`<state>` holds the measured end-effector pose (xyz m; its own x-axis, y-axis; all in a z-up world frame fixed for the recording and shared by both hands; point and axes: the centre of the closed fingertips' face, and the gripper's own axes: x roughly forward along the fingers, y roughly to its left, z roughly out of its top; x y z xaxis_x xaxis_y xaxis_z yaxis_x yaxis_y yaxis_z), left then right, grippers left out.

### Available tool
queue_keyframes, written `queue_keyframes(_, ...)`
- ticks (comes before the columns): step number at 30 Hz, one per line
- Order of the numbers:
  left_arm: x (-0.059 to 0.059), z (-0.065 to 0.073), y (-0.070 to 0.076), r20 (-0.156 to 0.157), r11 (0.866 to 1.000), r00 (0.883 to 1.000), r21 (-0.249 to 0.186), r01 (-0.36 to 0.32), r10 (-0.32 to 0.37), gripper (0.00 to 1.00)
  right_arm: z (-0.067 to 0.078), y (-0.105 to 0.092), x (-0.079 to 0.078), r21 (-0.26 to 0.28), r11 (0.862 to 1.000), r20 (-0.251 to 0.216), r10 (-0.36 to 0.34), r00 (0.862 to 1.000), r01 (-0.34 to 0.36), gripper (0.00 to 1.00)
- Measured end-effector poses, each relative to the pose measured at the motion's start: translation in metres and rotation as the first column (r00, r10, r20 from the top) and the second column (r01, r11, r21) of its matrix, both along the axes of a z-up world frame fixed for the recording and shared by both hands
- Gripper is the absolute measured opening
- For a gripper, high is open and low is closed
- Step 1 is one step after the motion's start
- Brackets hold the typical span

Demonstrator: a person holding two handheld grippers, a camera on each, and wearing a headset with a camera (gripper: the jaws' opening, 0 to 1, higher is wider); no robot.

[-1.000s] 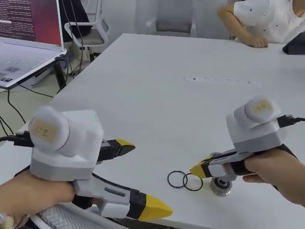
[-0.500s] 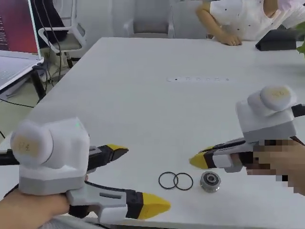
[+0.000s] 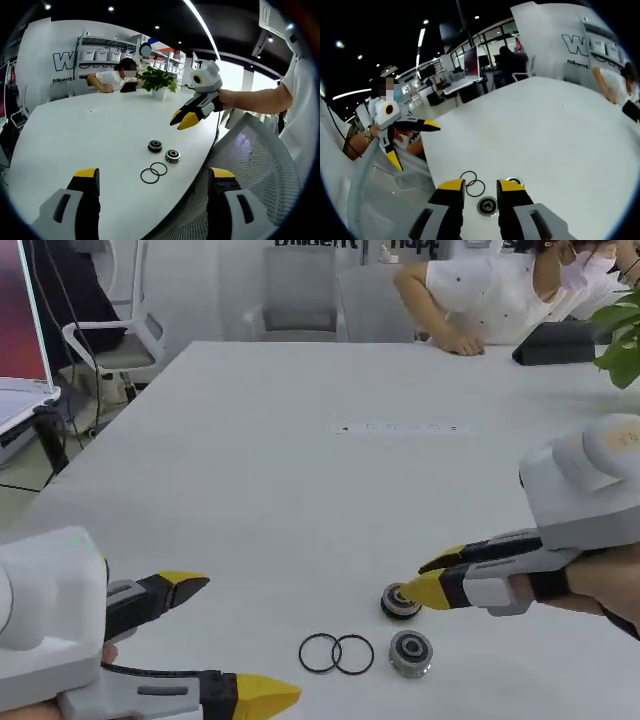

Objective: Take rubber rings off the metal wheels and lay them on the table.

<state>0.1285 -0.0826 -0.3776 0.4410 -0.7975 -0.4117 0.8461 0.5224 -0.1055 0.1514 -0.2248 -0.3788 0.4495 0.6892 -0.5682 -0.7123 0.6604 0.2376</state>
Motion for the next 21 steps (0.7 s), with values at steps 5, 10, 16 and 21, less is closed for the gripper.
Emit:
queue_keyframes(5,0.005,0.003,0.004,0.014,0.999,0.999,-0.015,-0.038,0.038,0.89,0.01,-0.01,0.001,0.002,1.0,0.047,0.011,0.999,-0.011,0.27)
queue_keyframes(10,0.002,0.009,0.001,0.059,1.0,0.998,0.015,-0.018,0.017,0.9,0.016,-0.021,-0.003,0.005,1.0,0.083,0.022,0.996,-0.022,0.31)
queue_keyframes(16,0.003,0.014,0.003,0.069,1.0,0.997,0.01,-0.016,0.015,0.92,0.014,-0.031,-0.01,-0.015,0.999,0.104,0.049,0.993,-0.048,0.35)
queue_keyframes(21,0.01,0.026,0.003,0.095,1.0,0.995,-0.005,-0.022,0.022,0.93,0.015,-0.04,-0.014,-0.012,0.999,0.12,0.052,0.991,-0.051,0.37)
